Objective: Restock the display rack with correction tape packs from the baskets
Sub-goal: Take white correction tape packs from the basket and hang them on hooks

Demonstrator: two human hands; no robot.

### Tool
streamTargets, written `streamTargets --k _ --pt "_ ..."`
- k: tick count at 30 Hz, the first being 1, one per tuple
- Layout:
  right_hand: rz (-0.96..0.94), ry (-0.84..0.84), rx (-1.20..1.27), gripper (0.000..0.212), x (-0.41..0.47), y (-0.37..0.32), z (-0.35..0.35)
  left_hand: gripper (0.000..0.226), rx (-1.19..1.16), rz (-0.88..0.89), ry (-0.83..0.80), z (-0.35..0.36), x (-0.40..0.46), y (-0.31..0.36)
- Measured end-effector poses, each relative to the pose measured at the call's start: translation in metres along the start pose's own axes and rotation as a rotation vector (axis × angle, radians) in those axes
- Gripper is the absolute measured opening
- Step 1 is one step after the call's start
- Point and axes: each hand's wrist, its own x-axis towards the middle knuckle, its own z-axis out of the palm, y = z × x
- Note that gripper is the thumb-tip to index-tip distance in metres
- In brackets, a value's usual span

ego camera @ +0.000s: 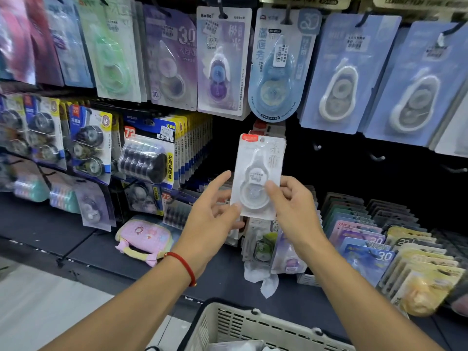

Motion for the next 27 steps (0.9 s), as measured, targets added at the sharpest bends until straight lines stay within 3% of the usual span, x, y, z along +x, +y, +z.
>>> streamTargets --k 7,11,14,17,20,27 --pt "-0.012 0.094 -0.008 0.028 0.000 -0.004 -0.002 0.061 -0.025 0.007 -0.049 0.004 -0.002 -0.001" --pt "-0.006 0.118 -0.332 0.034 0.000 0.001 -0.002 0.058 0.228 0.037 -0.027 -0.004 0.001 0.001" --pt "-0.269 0.116 -0.791 0.048 -0.008 0.012 -0.002 0.059 0.537 0.117 0.125 -0.023 0.004 0.002" --pt "-0.580 -0.064 -0.978 0.051 -0.008 0.026 0.000 0.064 0.754 0.196 0.273 -0.046 0.014 0.008" --pt "-0.534 -0.159 -1.147 0.059 0.010 0.032 0.009 0.073 0.850 0.174 0.340 -0.066 0.023 0.008" --pt "-0.300 -0.132 -1.343 0.072 0.060 0.035 0.027 0.085 0.804 0.125 0.261 -0.084 0.030 -0.010"
